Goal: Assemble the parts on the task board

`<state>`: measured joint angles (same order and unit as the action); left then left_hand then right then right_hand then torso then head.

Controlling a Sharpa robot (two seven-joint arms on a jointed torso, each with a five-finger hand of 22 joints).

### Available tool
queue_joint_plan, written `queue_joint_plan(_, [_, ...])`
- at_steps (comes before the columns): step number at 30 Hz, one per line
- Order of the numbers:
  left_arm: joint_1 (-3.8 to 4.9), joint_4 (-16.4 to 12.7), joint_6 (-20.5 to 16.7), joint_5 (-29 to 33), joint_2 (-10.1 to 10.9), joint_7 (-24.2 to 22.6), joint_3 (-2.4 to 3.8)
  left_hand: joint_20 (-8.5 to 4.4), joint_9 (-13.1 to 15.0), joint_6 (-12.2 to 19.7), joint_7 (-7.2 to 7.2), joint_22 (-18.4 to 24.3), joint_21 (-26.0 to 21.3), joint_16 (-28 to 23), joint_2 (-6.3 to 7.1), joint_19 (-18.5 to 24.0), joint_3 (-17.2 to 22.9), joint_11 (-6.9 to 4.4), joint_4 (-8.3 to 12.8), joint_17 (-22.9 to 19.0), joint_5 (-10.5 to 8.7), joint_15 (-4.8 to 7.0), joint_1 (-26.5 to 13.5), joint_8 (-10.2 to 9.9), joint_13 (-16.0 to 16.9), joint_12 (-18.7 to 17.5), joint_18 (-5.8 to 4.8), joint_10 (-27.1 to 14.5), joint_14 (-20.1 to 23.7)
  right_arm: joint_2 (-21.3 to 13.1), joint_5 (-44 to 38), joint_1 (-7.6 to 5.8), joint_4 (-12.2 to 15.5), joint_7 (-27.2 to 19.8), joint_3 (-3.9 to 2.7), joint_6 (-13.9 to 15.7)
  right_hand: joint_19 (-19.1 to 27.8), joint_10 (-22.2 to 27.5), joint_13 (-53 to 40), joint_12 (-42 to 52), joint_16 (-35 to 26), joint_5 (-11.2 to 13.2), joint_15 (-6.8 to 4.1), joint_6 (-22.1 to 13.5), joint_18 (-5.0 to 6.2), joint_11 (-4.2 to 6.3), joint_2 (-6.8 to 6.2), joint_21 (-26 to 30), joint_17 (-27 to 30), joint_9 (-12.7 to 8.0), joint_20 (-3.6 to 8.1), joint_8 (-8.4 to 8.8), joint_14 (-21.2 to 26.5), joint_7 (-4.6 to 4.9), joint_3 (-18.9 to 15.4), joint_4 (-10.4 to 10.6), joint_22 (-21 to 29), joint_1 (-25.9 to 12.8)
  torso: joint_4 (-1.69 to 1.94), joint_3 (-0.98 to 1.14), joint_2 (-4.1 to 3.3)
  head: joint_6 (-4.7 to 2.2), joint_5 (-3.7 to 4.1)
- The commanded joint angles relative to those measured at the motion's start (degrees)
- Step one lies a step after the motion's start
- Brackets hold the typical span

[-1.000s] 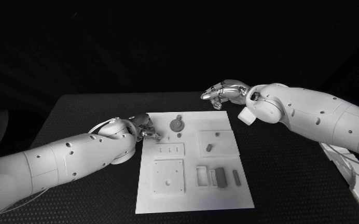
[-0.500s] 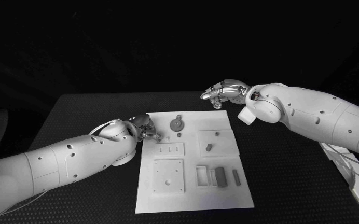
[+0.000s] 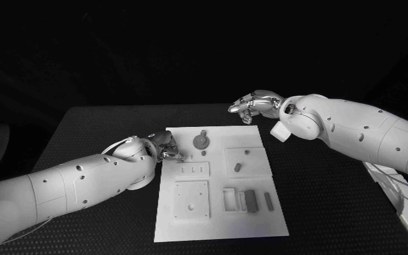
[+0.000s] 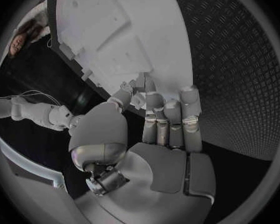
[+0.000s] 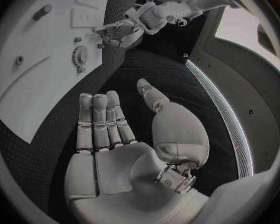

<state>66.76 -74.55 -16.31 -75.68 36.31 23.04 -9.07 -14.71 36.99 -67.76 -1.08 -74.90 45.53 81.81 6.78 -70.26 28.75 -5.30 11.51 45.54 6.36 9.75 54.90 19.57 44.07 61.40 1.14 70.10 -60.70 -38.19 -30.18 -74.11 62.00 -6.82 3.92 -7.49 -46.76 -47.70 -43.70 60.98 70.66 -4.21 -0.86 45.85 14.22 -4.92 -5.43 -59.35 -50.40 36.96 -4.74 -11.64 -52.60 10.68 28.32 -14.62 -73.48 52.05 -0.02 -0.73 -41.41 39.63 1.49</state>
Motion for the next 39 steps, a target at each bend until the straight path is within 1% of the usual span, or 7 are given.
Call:
queue_joint_plan(1, [-0.04, -0.27, 0.38, -0.72, 0.10, -0.49, -0.11, -0.82, 0.10, 0.18, -0.21, -1.03, 0.10, 0.21, -3.69, -0.26, 3.57, 0.32, 3.10, -0.06, 0.30, 0.68, 4.17, 0.21, -0.10, 0.20, 2.36, 0.19, -0.31, -0.04, -0.24, 0.05, 0.08, -0.41, -0.03, -0.78, -0.23, 0.50, 0.06, 0.39, 0.27, 0.32, -0.06, -0.10, 0.78, 0.03, 0.17, 0.38, 0.09, -0.09, -0.26, 0.30, 0.45, 0.43, -0.07, 0.28, -0.05, -0.56, 0.00, 0.02, -0.02, 0.02, 0.00])
queue_joint_plan(6, [-0.04, -0.31, 0.41, -1.04, 0.24, -0.48, -0.41, -0.82, 0.09, 0.18, -0.21, -1.03, 0.10, 0.20, -3.61, -0.26, 3.58, 0.32, 3.12, -0.07, 0.31, 0.69, 4.23, 0.20, -0.10, 0.19, 2.37, 0.19, -0.32, -0.04, -0.24, 0.05, 0.10, -0.41, -0.03, -0.74, -0.23, 0.50, 0.07, 0.40, 0.28, 0.32, -0.06, -0.10, 0.78, 0.03, 0.17, 0.38, 0.10, -0.09, -0.26, 0.30, 0.46, 0.43, -0.06, 0.28, -0.05, -0.55, 0.01, 0.03, 0.00, 0.00, -0.02])
queue_joint_plan(13, [-0.04, -0.31, 0.43, -1.28, 0.36, -0.49, -0.48, -0.82, 0.09, 0.18, -0.21, -1.03, 0.09, 0.20, -3.58, -0.26, 3.61, 0.32, 3.10, -0.07, 0.31, 0.69, 4.27, 0.19, -0.11, 0.19, 2.36, 0.20, -0.32, -0.04, -0.24, 0.05, 0.09, -0.41, -0.03, -0.74, -0.23, 0.51, 0.09, 0.42, 0.29, 0.32, -0.07, -0.09, 0.78, 0.04, 0.16, 0.38, 0.11, -0.09, -0.25, 0.29, 0.46, 0.43, -0.05, 0.28, -0.06, -0.54, 0.01, 0.01, 0.00, 0.00, -0.07])
queue_joint_plan(15, [-0.04, -0.34, -0.38, -1.36, 0.37, -0.68, -0.49, -0.82, 0.09, 0.18, -0.21, -1.03, 0.09, 0.20, -3.57, -0.27, 3.61, 0.32, 3.10, -0.07, 0.31, 0.69, 4.28, 0.19, -0.11, 0.19, 2.36, 0.20, -0.32, -0.05, -0.24, 0.05, 0.08, -0.40, -0.03, -0.74, -0.23, 0.51, 0.10, 0.42, 0.30, 0.32, -0.07, -0.09, 0.77, 0.04, 0.16, 0.38, 0.11, -0.09, -0.25, 0.29, 0.46, 0.43, -0.05, 0.28, -0.06, -0.54, -0.01, 0.00, 0.00, 0.00, -0.07])
queue_joint_plan(20, [-0.03, 0.13, -0.10, -1.38, 0.32, -0.61, -0.48, -0.82, 0.09, 0.17, -0.21, -1.02, 0.10, 0.20, -3.56, -0.28, 3.63, 0.31, 3.09, -0.07, 0.32, 0.69, 4.32, 0.19, -0.11, 0.19, 2.36, 0.21, -0.34, -0.01, -0.24, 0.05, 0.04, -0.38, -0.03, -0.75, -0.23, 0.51, 0.11, 0.44, 0.31, 0.32, -0.07, -0.09, 0.78, 0.04, 0.16, 0.38, 0.12, -0.09, -0.25, 0.29, 0.46, 0.43, -0.04, 0.28, -0.07, -0.52, -0.01, -0.07, -0.03, 0.06, 0.06])
queue_joint_plan(33, [-0.03, -0.28, 1.03, -0.98, 0.24, -0.41, -0.48, -0.80, 0.08, 0.16, -0.21, -1.02, 0.10, 0.20, -3.56, -0.31, 3.64, 0.32, 3.00, -0.08, 0.31, 0.69, 4.32, 0.17, -0.12, 0.20, 2.35, 0.23, -0.36, 0.07, -0.24, 0.06, -0.05, -0.40, -0.03, -0.72, -0.23, 0.52, 0.15, 0.47, 0.33, 0.32, -0.07, -0.09, 0.78, 0.04, 0.15, 0.38, 0.15, -0.10, -0.24, 0.29, 0.47, 0.43, -0.03, 0.27, -0.08, -0.50, 0.08, -0.01, 0.01, 0.17, 0.08])
queue_joint_plan(39, [-0.03, -0.06, 1.08, -0.80, 0.35, -0.36, -0.48, -0.80, 0.08, 0.16, -0.22, -1.02, 0.10, 0.20, -3.56, -0.31, 3.64, 0.32, 2.97, -0.08, 0.31, 0.69, 4.31, 0.17, -0.12, 0.20, 2.34, 0.24, -0.37, 0.16, -0.24, 0.06, -0.08, -0.42, -0.03, -0.74, -0.23, 0.53, 0.17, 0.49, 0.34, 0.32, -0.07, -0.09, 0.77, 0.04, 0.15, 0.38, 0.16, -0.10, -0.24, 0.29, 0.47, 0.43, -0.02, 0.26, -0.09, -0.48, 0.01, 0.05, 0.07, 0.12, -0.01])
